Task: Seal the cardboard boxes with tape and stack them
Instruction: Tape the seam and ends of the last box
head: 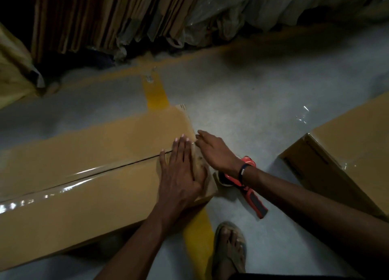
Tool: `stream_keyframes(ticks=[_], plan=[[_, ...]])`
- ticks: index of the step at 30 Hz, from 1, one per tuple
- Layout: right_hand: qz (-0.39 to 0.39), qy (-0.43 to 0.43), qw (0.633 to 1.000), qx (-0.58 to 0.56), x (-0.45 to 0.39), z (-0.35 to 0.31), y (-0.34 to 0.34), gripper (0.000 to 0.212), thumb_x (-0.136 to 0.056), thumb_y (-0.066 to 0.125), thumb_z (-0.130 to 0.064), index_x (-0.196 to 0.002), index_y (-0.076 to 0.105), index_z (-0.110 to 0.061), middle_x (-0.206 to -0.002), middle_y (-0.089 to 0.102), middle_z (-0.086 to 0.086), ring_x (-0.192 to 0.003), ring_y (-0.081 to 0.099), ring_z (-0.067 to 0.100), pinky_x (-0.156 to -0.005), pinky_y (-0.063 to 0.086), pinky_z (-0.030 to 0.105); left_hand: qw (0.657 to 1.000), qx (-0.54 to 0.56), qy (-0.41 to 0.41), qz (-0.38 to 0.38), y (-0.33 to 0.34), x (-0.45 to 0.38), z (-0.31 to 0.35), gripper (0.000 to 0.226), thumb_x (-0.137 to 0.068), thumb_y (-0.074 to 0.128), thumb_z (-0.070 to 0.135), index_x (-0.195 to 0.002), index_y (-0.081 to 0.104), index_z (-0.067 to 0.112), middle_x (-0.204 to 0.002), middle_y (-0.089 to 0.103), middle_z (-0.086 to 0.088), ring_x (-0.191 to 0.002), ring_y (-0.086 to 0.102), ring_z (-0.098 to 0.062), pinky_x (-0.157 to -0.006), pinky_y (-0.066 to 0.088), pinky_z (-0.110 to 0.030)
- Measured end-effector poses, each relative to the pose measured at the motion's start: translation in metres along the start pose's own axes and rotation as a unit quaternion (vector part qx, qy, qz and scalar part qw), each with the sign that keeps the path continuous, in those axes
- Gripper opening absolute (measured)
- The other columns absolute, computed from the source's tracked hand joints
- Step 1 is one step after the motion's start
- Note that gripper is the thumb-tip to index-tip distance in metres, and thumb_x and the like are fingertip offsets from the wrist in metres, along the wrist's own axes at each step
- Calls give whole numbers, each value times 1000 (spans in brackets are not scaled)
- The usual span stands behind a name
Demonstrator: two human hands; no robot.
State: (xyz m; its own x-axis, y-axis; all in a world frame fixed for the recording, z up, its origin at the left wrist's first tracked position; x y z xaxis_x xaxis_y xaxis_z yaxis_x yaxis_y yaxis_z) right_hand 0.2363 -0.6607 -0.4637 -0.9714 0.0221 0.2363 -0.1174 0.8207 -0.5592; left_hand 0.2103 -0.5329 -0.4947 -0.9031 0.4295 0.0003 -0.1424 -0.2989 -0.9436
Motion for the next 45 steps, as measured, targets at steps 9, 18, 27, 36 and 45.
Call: stream_keyframes(ticks=[9,18,27,36,45], plan=[[-137,114,980,93,-27,4,27,87,-104,31,-61,-157,6,4,-149,49,21,-123,56,33,-91,44,34,1000,11,-3,-9,-7,3,-15,91,-100,24,71,-165,-5,14,-172,-16,0,-157,-18,-15,-125,-15,-51],[27,-16,951,308,-32,-67,53,76,-104,28,-55,-162,6,-10,-169,10,17,-151,23,39,-119,28,55,995,-70,-49,-58,-43,50,-119,94,-97,15,80,-164,-12,19,-169,-25,5,-155,-23,-10,-123,-20,-52],[-21,-70,938,338,-2,-56,162,69,-104,11,-63,-163,1,-30,-169,-16,-1,-156,-15,24,-126,-1,53,986,-127,-71,-82,-85,111,-230,99,-92,7,85,-164,-11,19,-169,-21,7,-156,-16,-10,-125,-12,-54],[19,-89,929,358,5,-84,183,70,-103,13,-54,-164,6,-19,-170,-5,4,-157,-6,25,-127,0,49,971,-129,-200,-6,-120,182,-333,107,-90,8,87,-165,9,11,-173,0,-4,-160,3,-20,-127,5,-57],[-172,-310,886,299,19,-237,376,74,-99,11,-49,-162,19,-11,-168,20,8,-156,15,24,-127,11,44,955,-138,-260,-23,-111,193,-350,117,-76,48,70,-164,7,4,-171,-7,-17,-159,-4,-33,-122,10,-66]])
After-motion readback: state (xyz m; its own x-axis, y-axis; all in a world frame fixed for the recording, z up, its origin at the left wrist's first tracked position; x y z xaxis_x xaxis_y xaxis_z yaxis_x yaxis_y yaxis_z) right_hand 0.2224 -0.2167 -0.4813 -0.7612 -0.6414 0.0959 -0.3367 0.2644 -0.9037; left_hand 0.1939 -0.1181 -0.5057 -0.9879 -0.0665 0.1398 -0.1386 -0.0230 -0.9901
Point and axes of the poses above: each hand's wrist, its own x-axis away from the middle knuckle, its own y-axis out of the palm, z = x × y, the point moved 7 cm from there along -x, towards the middle knuckle
